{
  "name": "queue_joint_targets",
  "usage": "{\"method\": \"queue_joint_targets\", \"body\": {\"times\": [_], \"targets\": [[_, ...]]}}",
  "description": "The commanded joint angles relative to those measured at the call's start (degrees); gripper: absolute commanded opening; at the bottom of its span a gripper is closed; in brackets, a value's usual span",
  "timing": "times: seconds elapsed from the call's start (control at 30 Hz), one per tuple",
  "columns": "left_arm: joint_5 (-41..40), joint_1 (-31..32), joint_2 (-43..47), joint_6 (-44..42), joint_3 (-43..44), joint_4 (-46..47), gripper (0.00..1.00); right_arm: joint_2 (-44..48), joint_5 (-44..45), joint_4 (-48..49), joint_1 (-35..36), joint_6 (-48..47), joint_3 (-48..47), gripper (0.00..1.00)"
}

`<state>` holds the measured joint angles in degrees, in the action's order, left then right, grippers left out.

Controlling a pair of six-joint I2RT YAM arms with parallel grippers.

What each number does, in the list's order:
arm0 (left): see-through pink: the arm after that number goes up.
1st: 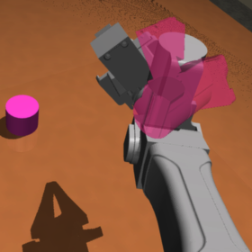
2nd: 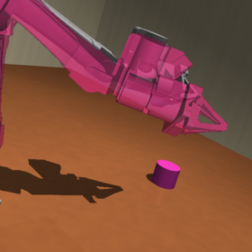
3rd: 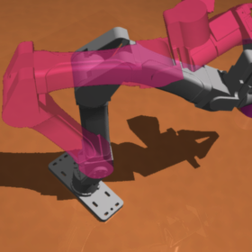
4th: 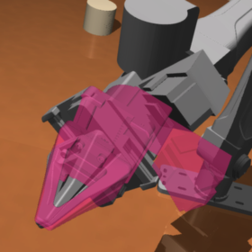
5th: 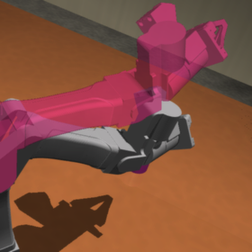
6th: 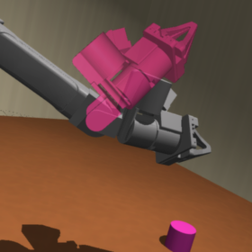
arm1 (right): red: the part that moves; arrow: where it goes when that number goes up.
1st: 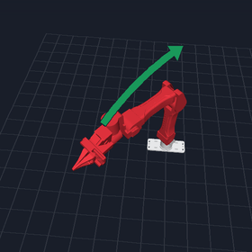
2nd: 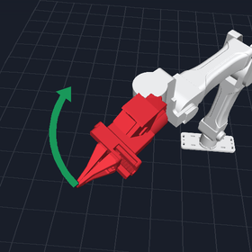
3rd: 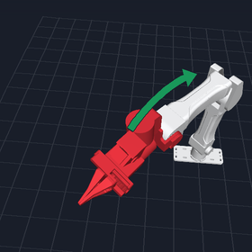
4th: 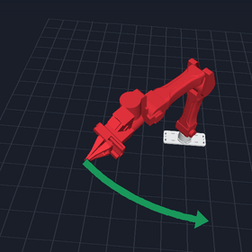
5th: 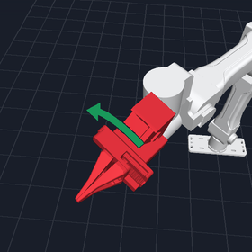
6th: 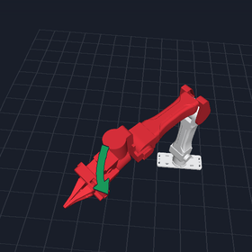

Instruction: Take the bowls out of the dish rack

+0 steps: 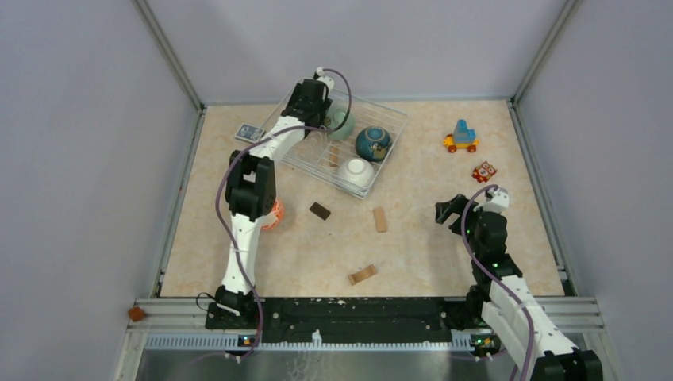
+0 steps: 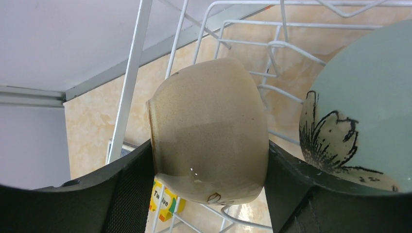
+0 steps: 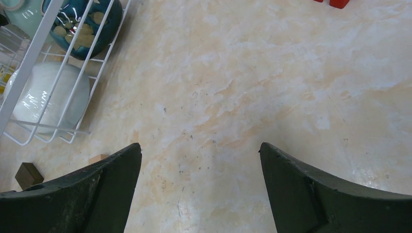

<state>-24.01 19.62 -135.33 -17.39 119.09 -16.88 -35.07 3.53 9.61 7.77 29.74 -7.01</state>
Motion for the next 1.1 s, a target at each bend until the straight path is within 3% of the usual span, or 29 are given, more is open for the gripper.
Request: {"method": "queue_joint_targets", "body": {"times": [0.0,0.23,0.57,1.07], "targets": [[-5.2,-0.2,7.1,0.9,-3.1,8.0,0.6,-0.1,1.0,1.1,0.3,-0.4,-1.6,0.91],[-11.5,-0.1,10.5,1.6,-5.5,12.0,0.53,-0.1,1.1,1.1,0.3,-0.4,-1.7,0.91],[-12.3,0.0,15.6,2.1,-9.4,14.9,0.52,-0.1,1.2,1.0,0.3,-0.3,-1.6,0.91],[-8.8,0.3,21.6,10.7,-13.2,8.2,0.52,-0.1,0.9,1.1,0.3,-0.4,-1.6,0.91]]}}
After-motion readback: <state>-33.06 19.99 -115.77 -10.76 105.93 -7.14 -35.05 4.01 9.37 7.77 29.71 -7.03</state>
